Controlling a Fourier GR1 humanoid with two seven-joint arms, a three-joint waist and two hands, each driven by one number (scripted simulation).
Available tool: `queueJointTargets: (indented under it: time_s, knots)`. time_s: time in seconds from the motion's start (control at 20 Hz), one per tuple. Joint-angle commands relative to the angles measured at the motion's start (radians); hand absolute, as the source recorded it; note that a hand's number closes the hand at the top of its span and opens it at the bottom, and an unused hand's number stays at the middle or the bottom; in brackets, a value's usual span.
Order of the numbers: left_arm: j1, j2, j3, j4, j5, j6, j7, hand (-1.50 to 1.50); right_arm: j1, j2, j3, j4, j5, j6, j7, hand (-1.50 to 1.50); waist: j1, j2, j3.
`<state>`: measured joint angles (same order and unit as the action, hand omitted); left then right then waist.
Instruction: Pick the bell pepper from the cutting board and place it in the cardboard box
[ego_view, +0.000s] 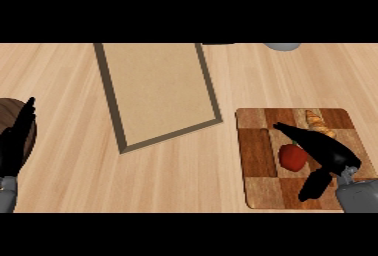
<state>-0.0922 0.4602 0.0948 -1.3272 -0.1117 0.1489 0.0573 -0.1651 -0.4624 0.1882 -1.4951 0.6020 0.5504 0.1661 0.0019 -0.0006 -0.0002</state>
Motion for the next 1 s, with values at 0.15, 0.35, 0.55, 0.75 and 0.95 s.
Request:
queueJointTargets:
  time_s: [0.15, 0.35, 0.55, 0.75, 0.95]
  knots:
    - [0.051, -0.040, 0.011, -0.041, -0.058, 0.007, -0.011, 0.00, -0.055, 0.077, 0.009, 0.155, 0.111, -0.029, 0.008, -1.50, 0.004, 0.001, 0.000]
    - [-0.021, -0.058, 0.001, -0.002, -0.065, 0.007, -0.003, 0.00, -0.092, 0.076, 0.017, 0.260, 0.233, -0.257, -0.115, 1.50, 0.009, 0.005, 0.001]
    - [0.054, -0.060, 0.026, -0.042, -0.050, -0.020, -0.019, 0.00, -0.111, 0.108, -0.003, 0.314, 0.291, -0.348, -0.119, 1.50, 0.009, 0.001, 0.001]
    - [-0.018, -0.064, 0.051, 0.032, -0.071, -0.008, -0.011, 0.00, -0.125, 0.097, -0.018, 0.202, 0.319, -0.330, -0.079, 1.50, -0.001, 0.000, 0.000]
    - [-0.047, -0.066, 0.007, -0.005, -0.072, -0.031, -0.002, 0.00, -0.377, 0.007, 0.032, 0.214, 0.325, -0.351, -0.363, 1.50, 0.068, 0.014, 0.003]
